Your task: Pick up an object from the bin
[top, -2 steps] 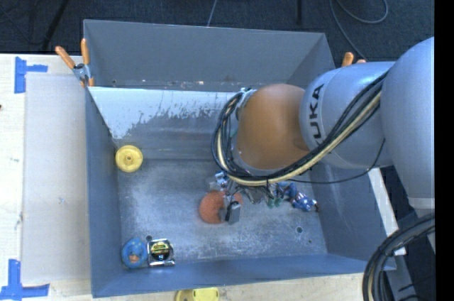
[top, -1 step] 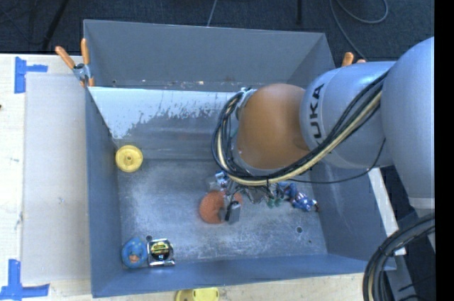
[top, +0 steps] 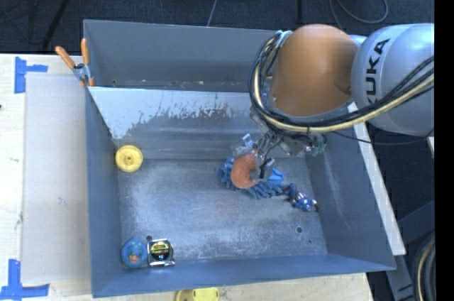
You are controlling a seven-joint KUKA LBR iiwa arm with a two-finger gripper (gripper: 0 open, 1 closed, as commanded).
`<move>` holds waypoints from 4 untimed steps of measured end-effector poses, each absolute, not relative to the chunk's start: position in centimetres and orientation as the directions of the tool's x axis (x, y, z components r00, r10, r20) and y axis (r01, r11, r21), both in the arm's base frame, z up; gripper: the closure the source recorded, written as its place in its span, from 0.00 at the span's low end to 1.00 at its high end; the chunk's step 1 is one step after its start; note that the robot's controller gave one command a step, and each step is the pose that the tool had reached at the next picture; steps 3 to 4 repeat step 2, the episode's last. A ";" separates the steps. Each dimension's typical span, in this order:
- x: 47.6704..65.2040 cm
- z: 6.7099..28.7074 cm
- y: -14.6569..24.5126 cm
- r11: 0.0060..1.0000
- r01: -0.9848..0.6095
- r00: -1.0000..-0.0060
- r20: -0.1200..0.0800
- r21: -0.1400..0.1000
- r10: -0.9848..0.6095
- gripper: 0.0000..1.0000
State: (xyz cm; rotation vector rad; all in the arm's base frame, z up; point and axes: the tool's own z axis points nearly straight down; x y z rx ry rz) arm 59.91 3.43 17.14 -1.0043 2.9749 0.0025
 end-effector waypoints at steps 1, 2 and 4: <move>59.9 17.1 3.4 0.796 -0.605 -0.796 -0.002 0.001 -0.605 1.00; 61.2 21.1 4.1 0.803 -0.596 -0.803 0.000 0.002 -0.596 1.00; 61.2 21.1 4.1 0.803 -0.596 -0.803 0.000 0.002 -0.596 1.00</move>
Offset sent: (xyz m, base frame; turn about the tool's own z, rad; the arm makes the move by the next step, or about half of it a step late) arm 0.0168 0.0095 0.0553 0.0168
